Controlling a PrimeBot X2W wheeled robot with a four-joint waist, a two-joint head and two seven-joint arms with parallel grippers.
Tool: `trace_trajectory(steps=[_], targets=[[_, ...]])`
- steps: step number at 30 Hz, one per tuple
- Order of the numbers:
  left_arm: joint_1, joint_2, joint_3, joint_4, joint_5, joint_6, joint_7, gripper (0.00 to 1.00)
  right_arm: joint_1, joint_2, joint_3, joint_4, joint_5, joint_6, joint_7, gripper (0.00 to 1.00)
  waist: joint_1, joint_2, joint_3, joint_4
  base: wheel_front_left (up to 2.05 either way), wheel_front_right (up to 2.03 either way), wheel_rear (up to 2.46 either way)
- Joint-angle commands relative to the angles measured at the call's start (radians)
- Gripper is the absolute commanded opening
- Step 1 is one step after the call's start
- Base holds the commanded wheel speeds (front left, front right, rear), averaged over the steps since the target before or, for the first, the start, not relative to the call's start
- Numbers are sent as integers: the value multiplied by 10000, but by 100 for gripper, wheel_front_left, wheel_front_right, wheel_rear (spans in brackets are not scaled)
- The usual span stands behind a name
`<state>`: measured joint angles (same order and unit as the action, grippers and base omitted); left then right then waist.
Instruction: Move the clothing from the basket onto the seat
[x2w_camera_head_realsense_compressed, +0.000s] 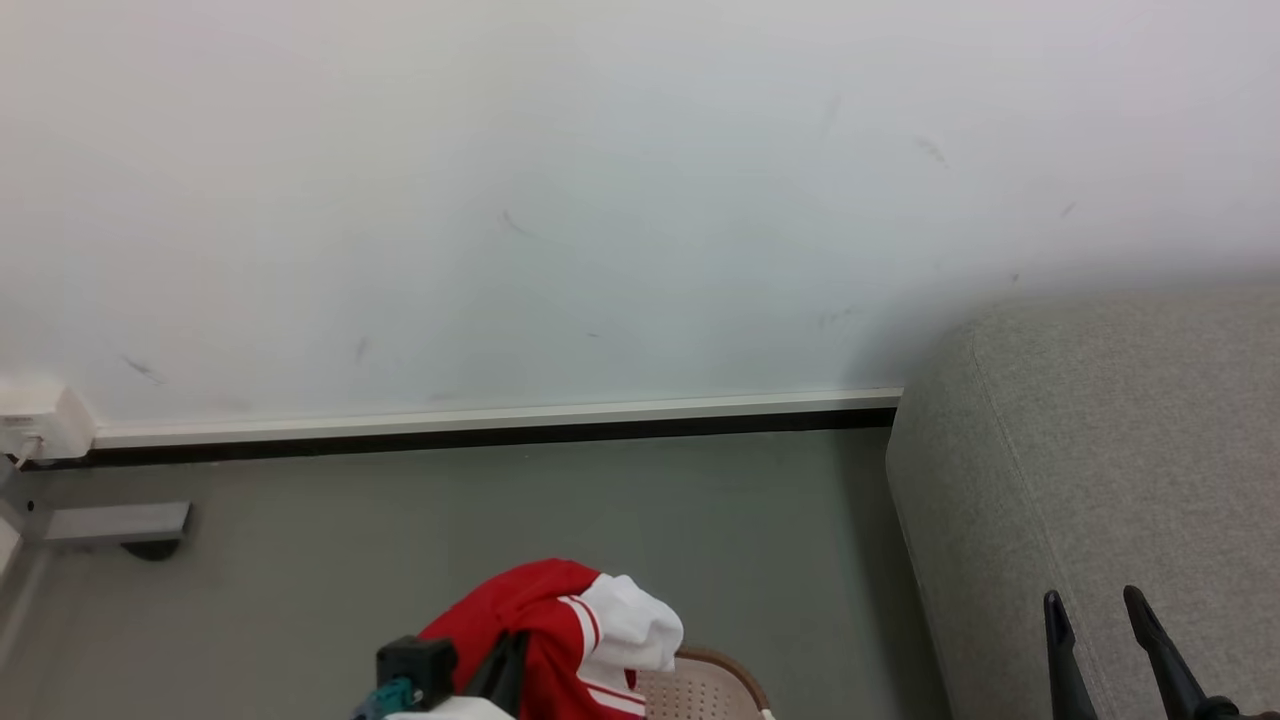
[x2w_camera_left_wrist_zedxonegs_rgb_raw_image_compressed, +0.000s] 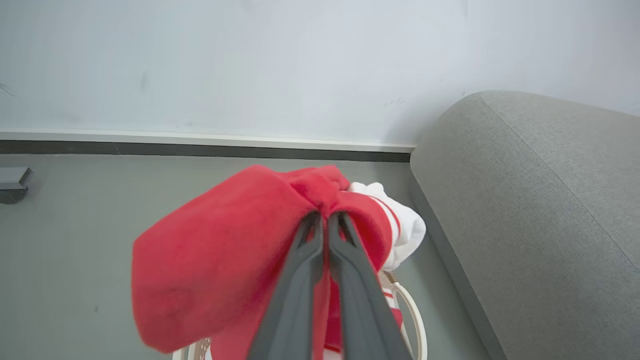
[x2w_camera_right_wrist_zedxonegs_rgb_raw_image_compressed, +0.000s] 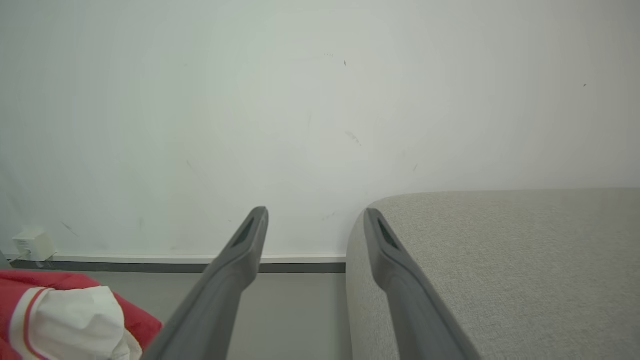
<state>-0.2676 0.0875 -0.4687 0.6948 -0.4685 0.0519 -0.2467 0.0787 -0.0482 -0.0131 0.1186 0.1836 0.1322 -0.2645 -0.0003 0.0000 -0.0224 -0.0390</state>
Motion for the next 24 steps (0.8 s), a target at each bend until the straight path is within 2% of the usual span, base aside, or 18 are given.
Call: trace_trajectory(steps=[1, 11, 24], targets=[[213, 162, 73, -325, -207, 103, -24, 0, 141, -42, -40, -37, -46, -28, 0, 100, 3, 0, -65, 22, 0, 0, 0], [935, 905, 372, -2003, -236, 605, 181, 0, 340, -40, 19, 200, -505, -28, 0, 100, 3, 0, -463, 139, 0, 0, 0], [1208, 1565, 483, -3562, -99, 914, 505, 0, 270, -40, 136, 373, -500, -28, 1, 100, 3, 0, -662, 115, 0, 0, 0]])
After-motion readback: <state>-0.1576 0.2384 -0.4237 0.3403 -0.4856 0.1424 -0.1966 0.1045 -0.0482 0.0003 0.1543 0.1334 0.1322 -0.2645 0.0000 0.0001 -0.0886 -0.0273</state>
